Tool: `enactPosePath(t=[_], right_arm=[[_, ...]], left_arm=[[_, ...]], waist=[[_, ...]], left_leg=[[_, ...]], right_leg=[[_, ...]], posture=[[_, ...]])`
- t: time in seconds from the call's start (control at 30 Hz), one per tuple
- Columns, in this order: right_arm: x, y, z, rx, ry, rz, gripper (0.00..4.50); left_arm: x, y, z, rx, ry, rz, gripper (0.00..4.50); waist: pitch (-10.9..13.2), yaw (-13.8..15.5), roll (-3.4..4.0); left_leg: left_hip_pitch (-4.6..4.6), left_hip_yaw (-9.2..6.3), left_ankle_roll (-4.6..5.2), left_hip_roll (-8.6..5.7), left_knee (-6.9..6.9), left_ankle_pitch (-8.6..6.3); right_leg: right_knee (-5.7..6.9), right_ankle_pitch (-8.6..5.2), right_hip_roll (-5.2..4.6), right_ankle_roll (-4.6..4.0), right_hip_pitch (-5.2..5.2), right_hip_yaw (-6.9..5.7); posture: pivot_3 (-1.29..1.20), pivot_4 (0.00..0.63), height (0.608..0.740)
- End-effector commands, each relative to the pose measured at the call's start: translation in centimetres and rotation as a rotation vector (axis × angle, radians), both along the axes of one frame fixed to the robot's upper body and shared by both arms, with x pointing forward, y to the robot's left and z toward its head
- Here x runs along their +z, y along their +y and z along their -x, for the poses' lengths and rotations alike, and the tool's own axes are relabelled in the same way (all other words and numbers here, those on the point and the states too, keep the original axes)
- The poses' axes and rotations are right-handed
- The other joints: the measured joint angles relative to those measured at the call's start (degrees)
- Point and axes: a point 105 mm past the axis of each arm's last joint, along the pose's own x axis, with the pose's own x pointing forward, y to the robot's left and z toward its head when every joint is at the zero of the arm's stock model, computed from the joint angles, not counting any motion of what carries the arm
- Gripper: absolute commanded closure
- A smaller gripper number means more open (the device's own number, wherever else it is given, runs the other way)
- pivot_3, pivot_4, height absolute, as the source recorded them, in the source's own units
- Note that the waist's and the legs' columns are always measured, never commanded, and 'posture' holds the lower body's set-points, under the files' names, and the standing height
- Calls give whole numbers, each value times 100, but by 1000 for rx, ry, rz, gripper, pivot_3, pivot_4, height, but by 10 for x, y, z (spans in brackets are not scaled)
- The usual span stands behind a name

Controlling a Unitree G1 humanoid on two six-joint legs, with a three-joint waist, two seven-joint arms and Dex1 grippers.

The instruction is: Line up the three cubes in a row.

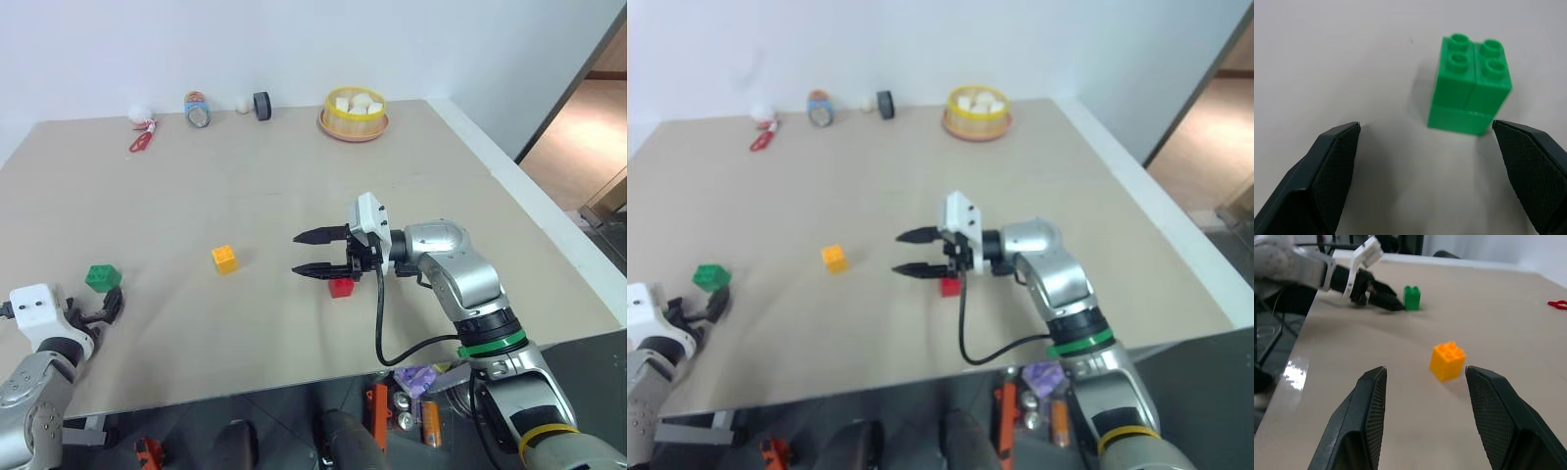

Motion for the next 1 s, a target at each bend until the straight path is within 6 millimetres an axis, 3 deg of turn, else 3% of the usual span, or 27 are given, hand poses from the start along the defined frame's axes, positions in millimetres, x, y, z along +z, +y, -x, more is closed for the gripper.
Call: enactPosePath(t=[0.03, 0.37, 0.7, 0.9, 1.0], right_arm=[[11, 1, 3, 14, -70, -5, 1880], [11, 1, 6, 18, -86, -2, 1880], [13, 1, 4, 6, -85, -8, 1880], [13, 1, 3, 1, -85, -6, 1880], [12, 1, 3, 0, -84, -2, 1713]], left_arm=[[4, 4, -2, -6, -4, -20, 0], [2, -18, -20, -165, 28, -76, 0], [15, -31, -44, -234, -2, -100, 0], [13, -36, -43, -238, 4, -90, 0], [9, -35, -38, -227, 17, -86, 861]], waist=[[0, -3, 0], [0, 121, 0], [0, 171, 0], [0, 121, -1], [0, 120, -1]], left_leg=[[1, 1, 0, 0, 0, 1], [0, 2, -4, -3, 0, 6], [-5, 4, -4, -2, 0, 14], [-12, 7, -11, 2, -5, 9], [-12, 6, -11, 6, -8, 8]], right_leg=[[0, 1, 0, 0, 0, 1], [0, 1, -4, 0, 1, 0], [-1, 1, -10, 1, 4, -7], [-3, 12, -8, 21, -3, -6], [-3, 11, -4, 20, -4, -8]], posture=[[0, 150, 740], [0, 150, 740], [0, 150, 740], [0, 150, 740], [0, 150, 740]])
